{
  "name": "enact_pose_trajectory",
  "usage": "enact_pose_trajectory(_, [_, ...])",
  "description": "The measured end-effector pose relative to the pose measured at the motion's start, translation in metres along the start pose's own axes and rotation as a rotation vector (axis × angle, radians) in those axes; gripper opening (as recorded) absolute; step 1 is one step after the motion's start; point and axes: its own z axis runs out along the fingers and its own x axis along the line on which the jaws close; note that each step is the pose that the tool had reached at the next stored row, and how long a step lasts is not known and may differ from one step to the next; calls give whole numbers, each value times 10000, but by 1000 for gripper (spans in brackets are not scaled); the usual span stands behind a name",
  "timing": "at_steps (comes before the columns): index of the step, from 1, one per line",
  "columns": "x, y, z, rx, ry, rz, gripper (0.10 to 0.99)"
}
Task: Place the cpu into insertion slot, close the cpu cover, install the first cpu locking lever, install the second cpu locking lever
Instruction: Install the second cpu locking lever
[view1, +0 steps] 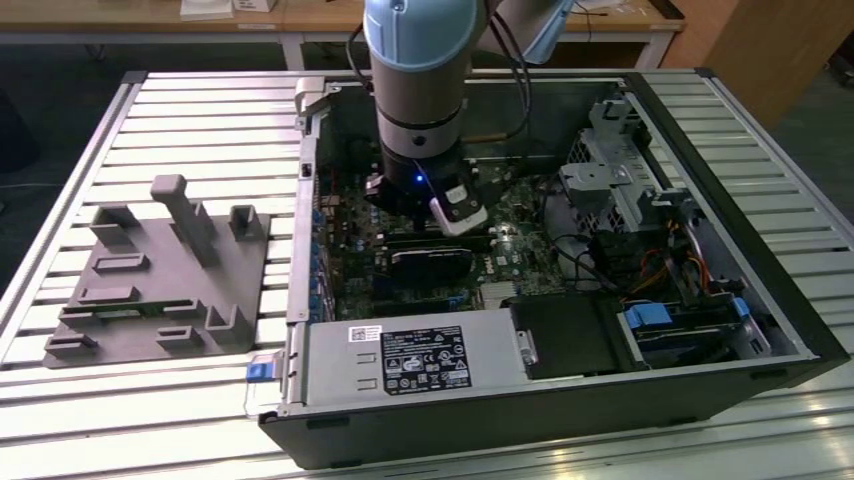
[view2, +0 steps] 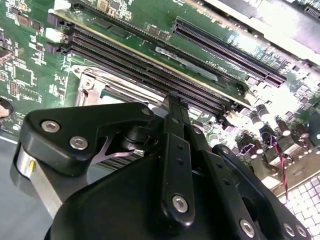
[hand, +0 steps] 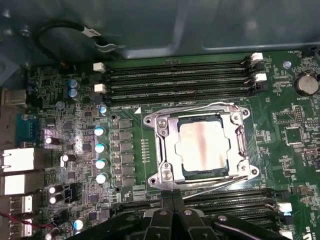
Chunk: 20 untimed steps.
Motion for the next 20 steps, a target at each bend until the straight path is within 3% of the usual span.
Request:
enact_pose_trajectory(7, [33, -33, 32, -428, 21, -44, 106])
enact_pose_trajectory(12, [38, -55, 61, -558, 34, -47, 106])
enact_pose_trajectory(20, [76, -92, 85, -876, 51, -33, 106])
